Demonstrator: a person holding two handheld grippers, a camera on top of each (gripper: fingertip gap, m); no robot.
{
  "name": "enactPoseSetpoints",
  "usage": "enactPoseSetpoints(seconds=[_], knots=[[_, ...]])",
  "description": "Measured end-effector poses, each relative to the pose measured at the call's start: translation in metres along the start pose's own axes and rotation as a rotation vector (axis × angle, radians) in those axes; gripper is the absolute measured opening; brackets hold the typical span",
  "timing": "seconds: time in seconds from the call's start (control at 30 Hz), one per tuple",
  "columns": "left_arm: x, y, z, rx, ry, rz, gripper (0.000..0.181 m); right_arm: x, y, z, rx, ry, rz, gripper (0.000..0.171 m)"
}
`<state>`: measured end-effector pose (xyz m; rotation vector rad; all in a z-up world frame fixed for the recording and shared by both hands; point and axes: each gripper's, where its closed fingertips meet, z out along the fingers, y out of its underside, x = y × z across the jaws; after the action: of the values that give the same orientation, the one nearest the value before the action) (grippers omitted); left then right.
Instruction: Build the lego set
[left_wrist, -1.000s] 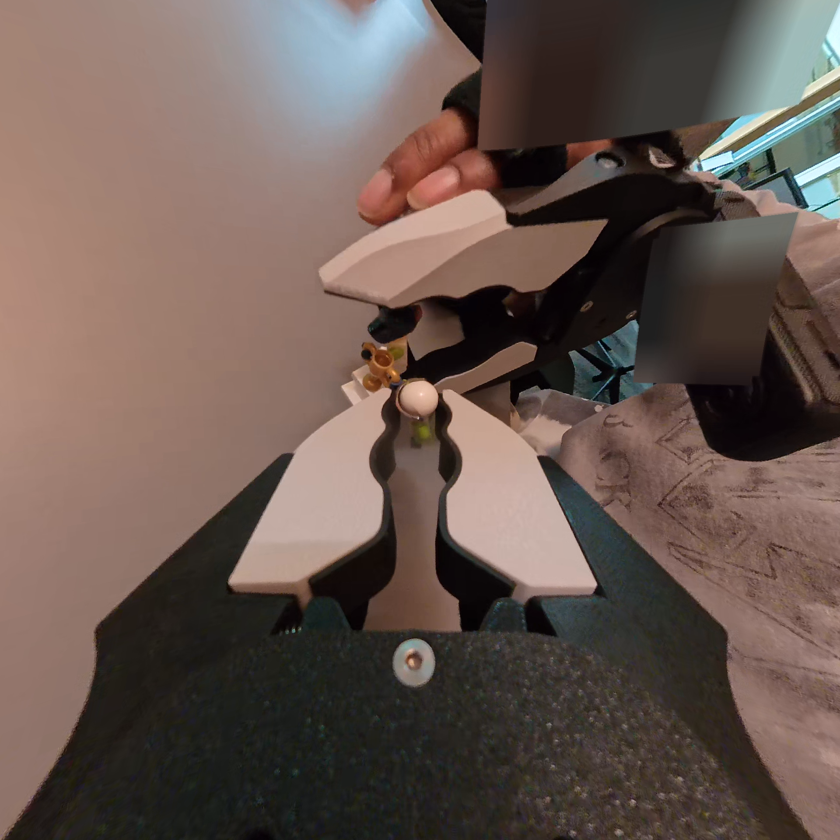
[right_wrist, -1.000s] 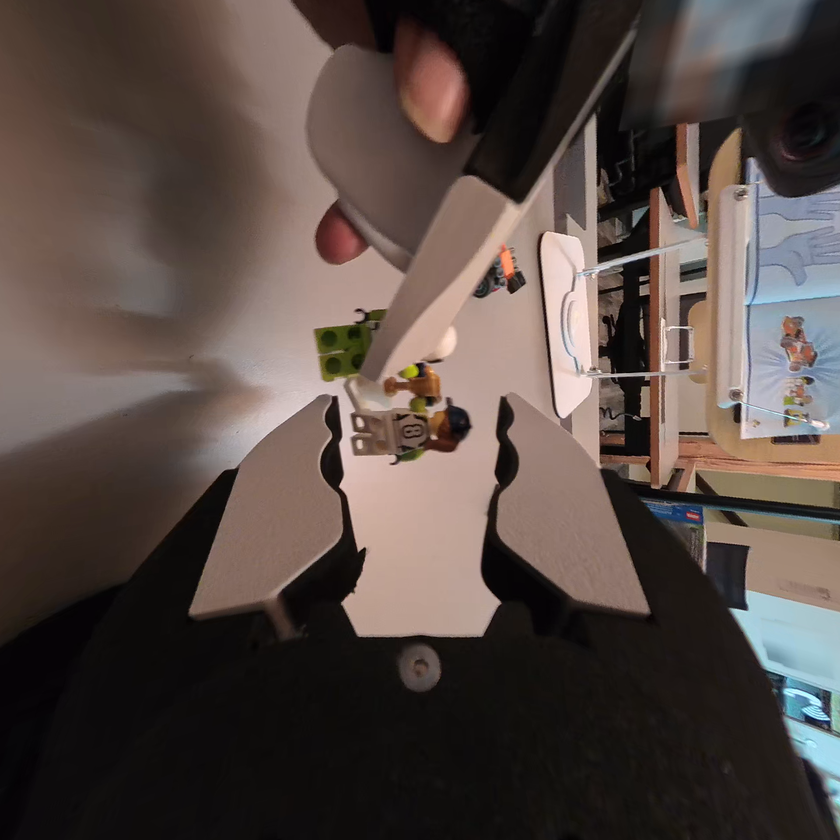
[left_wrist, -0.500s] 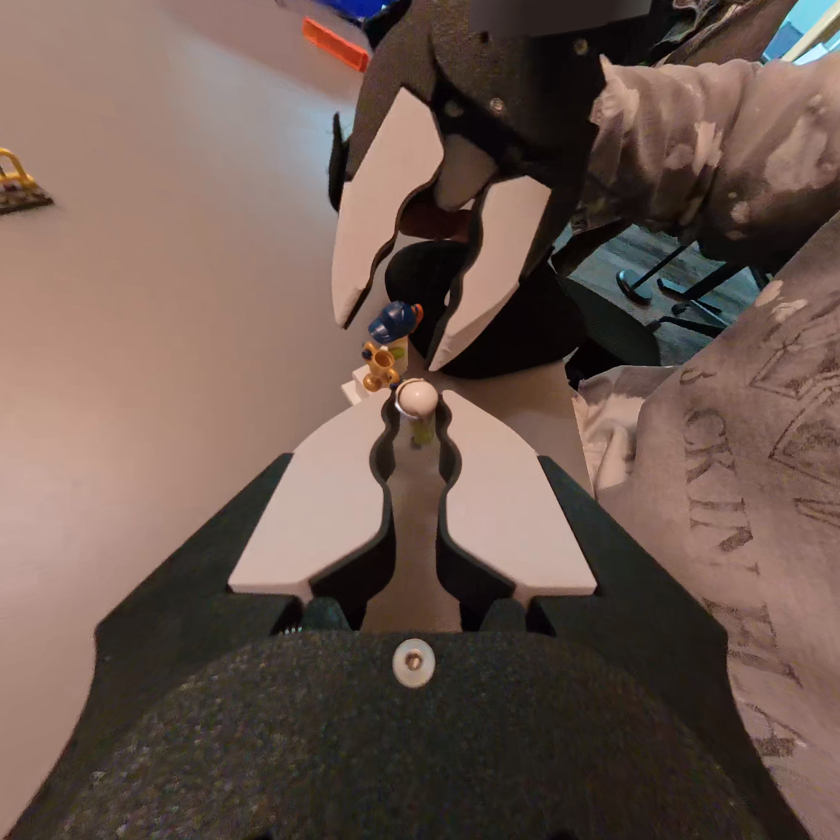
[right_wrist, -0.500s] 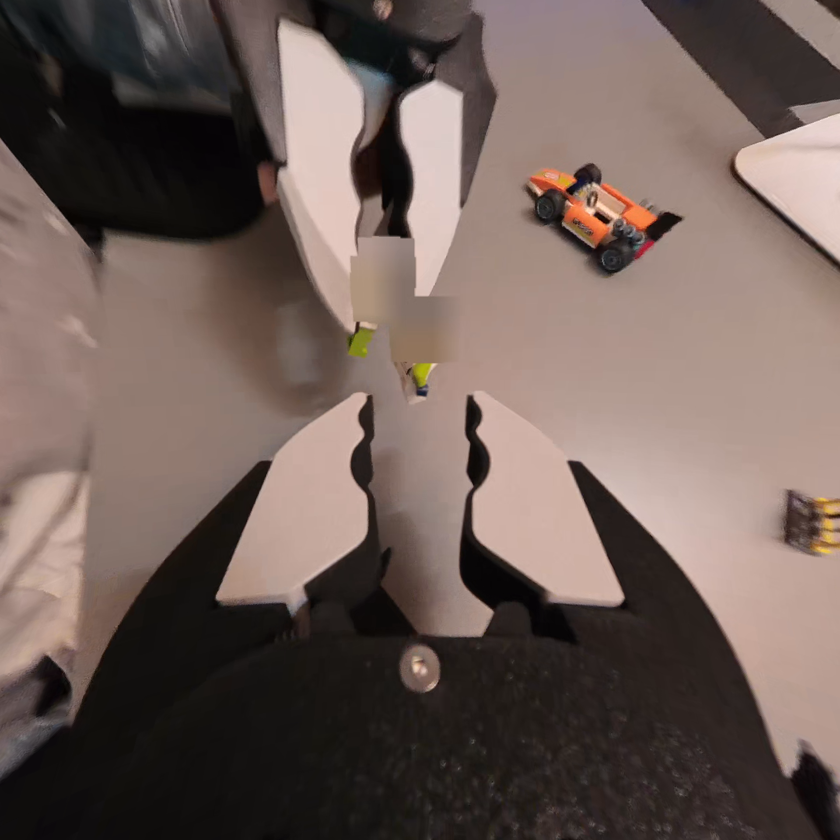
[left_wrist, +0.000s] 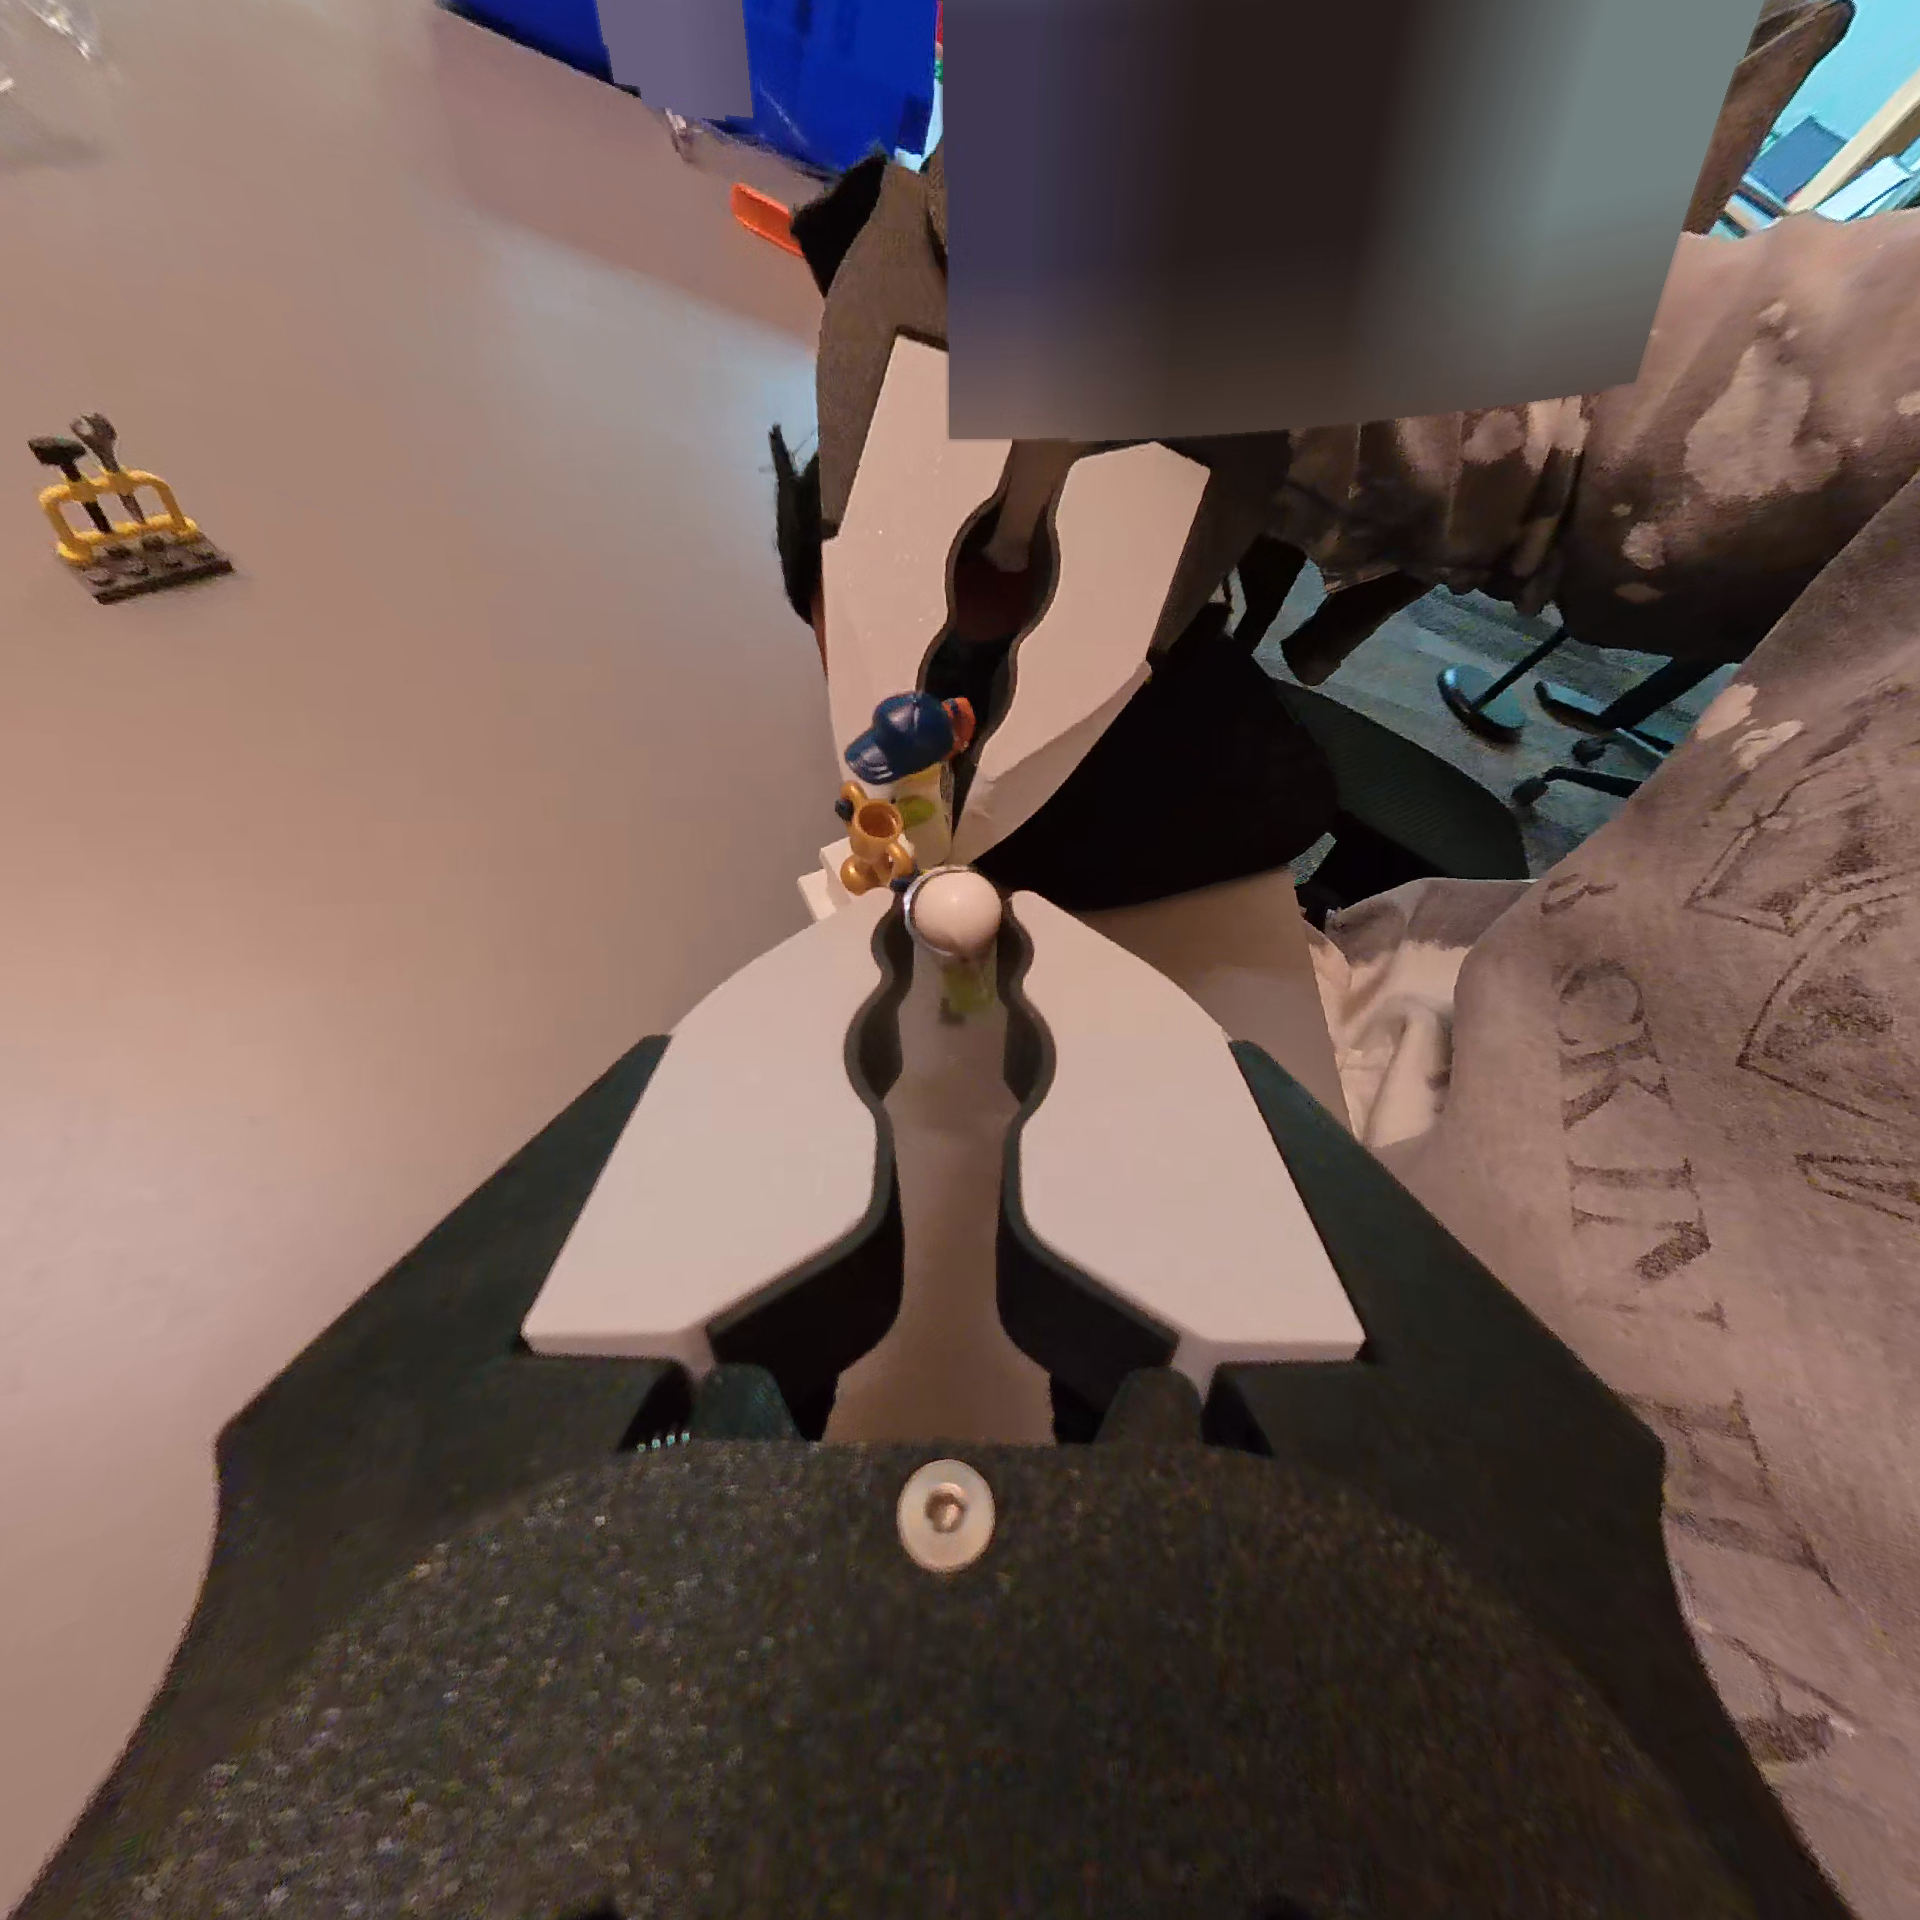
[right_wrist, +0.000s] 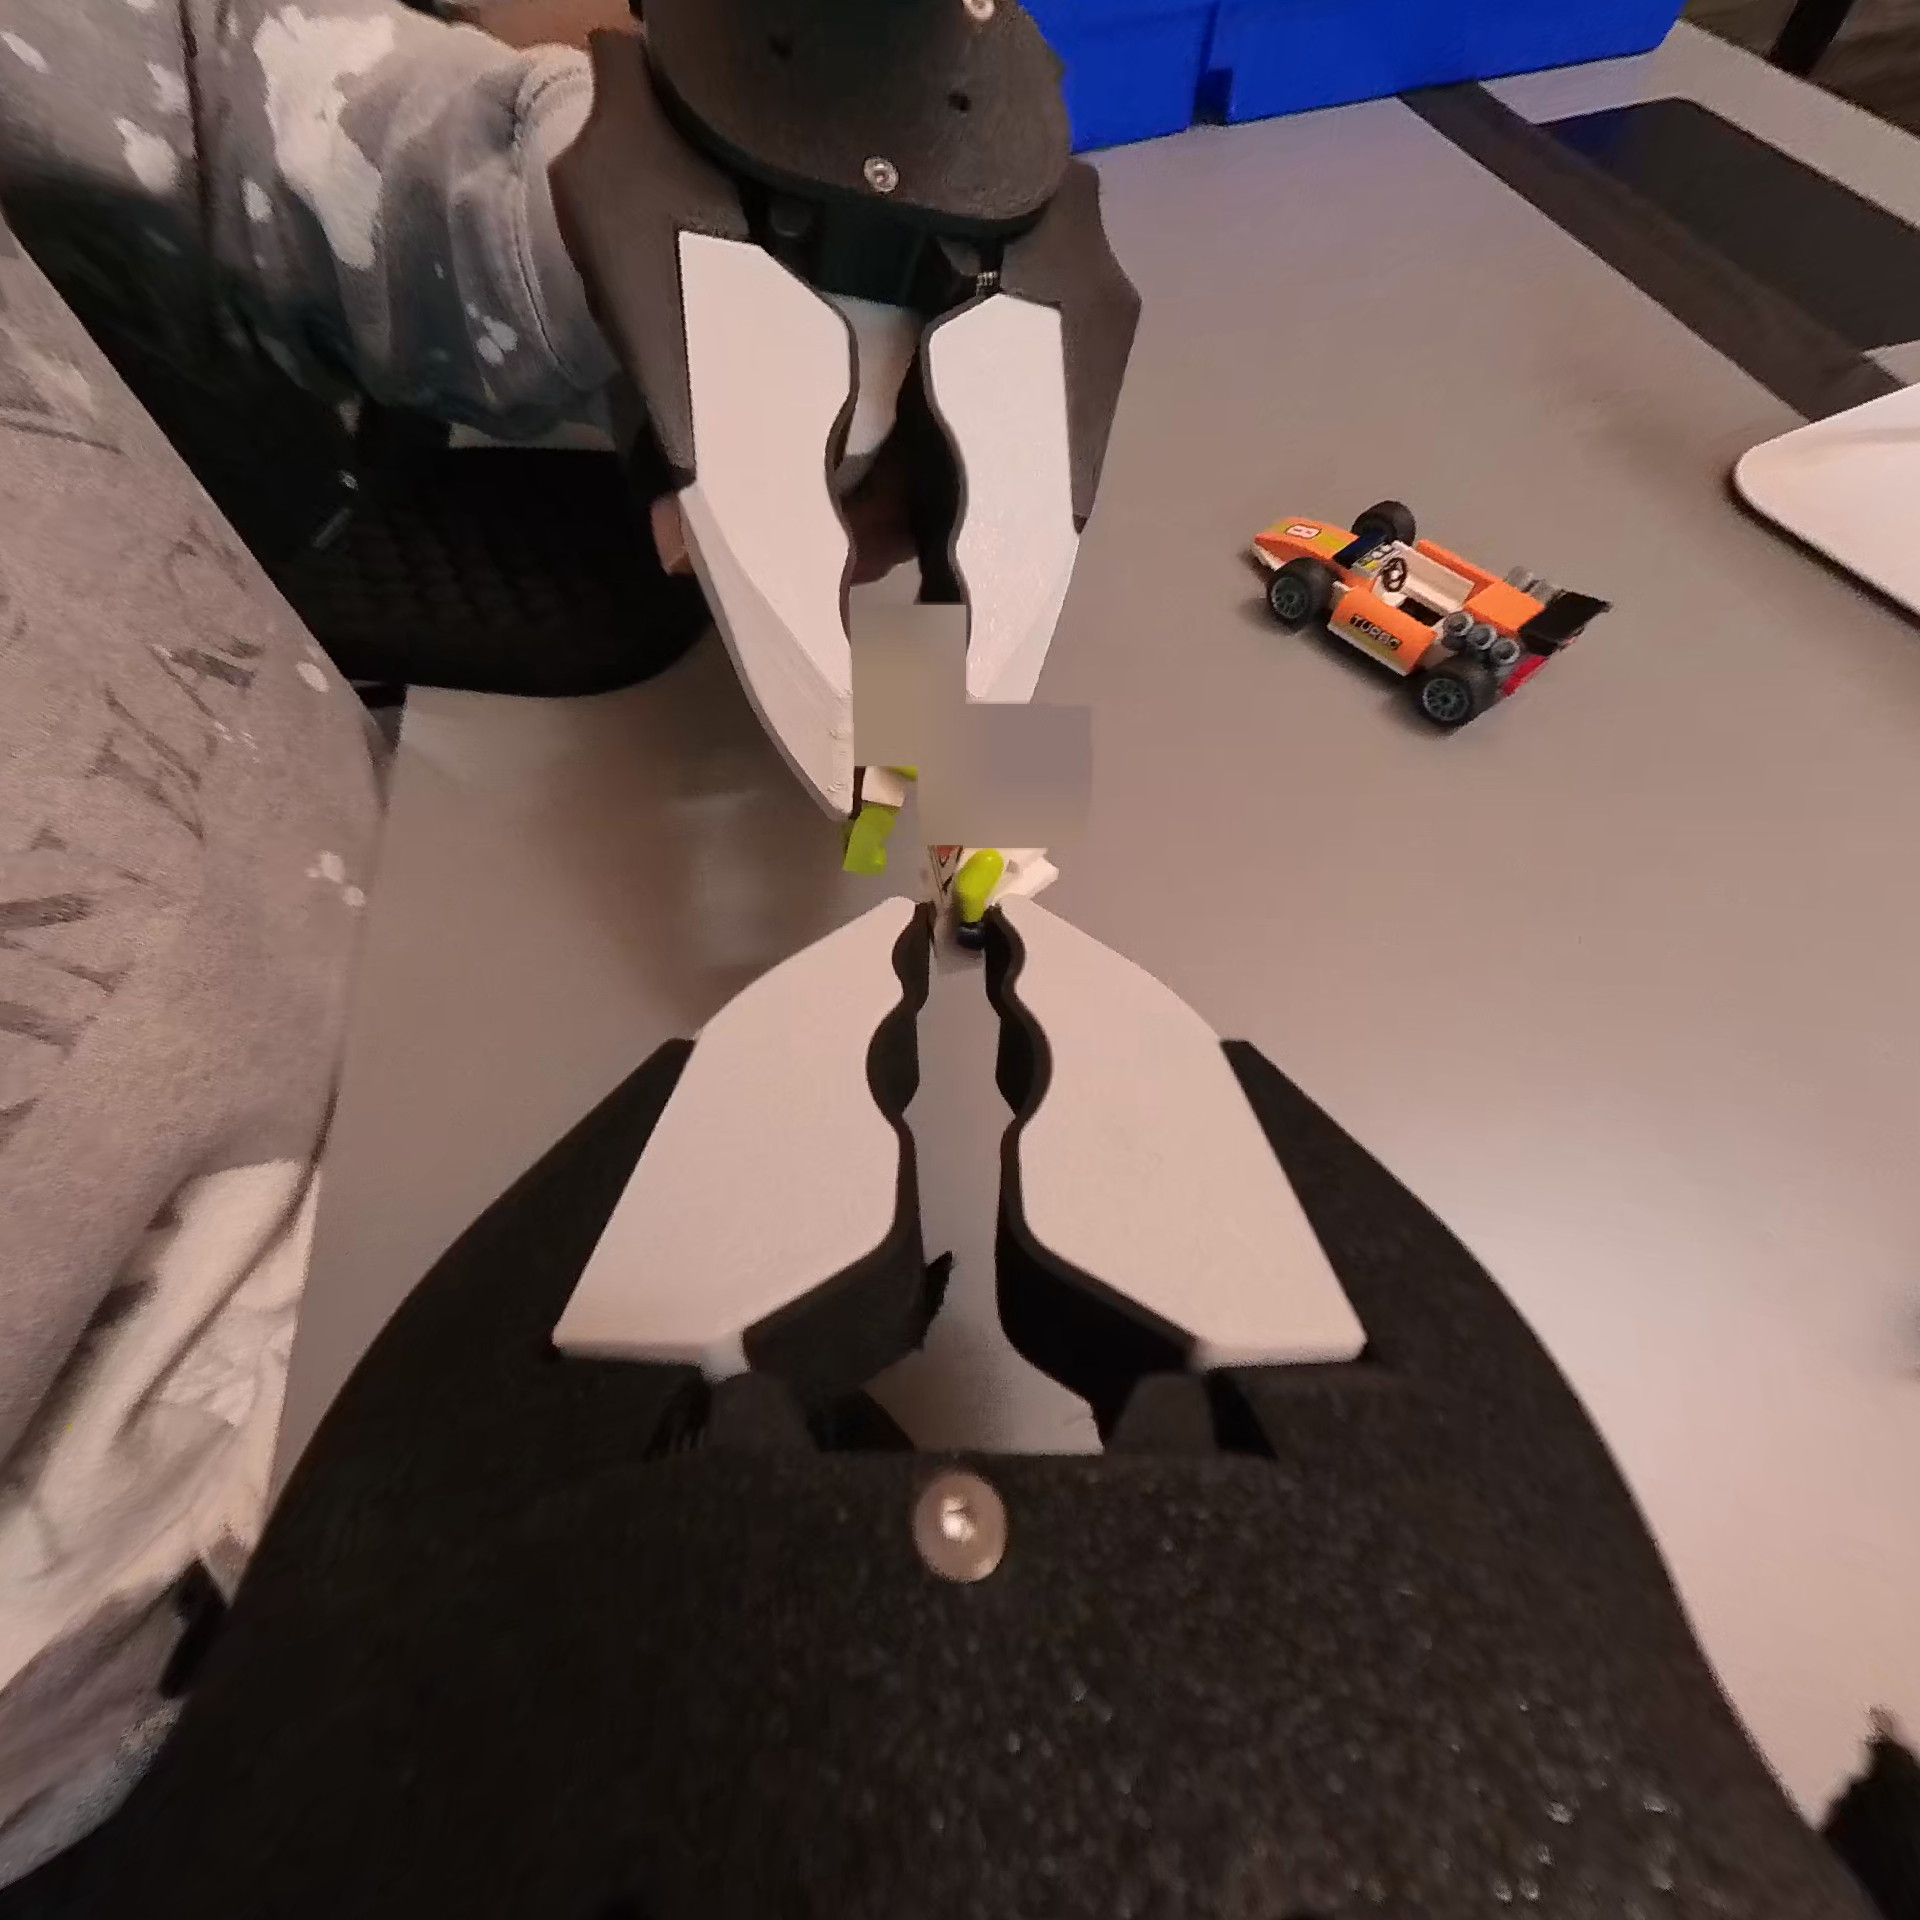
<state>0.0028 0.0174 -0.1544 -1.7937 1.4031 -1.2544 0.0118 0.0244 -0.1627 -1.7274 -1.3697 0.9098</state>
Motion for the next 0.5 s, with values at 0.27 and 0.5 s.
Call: enactPoseSetpoints(seconds=[0.27,0.5], knots=[[0.0003,-0.0071,0.0004,0.012,-0.041,0.028,0.016,-0.0039,-0.0028,-0.0076,0.054,-0.105,0.112,0.009],[-0.0006,-0.0099,-0.0011,0.025,-0.089,0.087,0.016,-0.0065,-0.0063,-0.0077,0.084,-0.105,0.087,0.014]])
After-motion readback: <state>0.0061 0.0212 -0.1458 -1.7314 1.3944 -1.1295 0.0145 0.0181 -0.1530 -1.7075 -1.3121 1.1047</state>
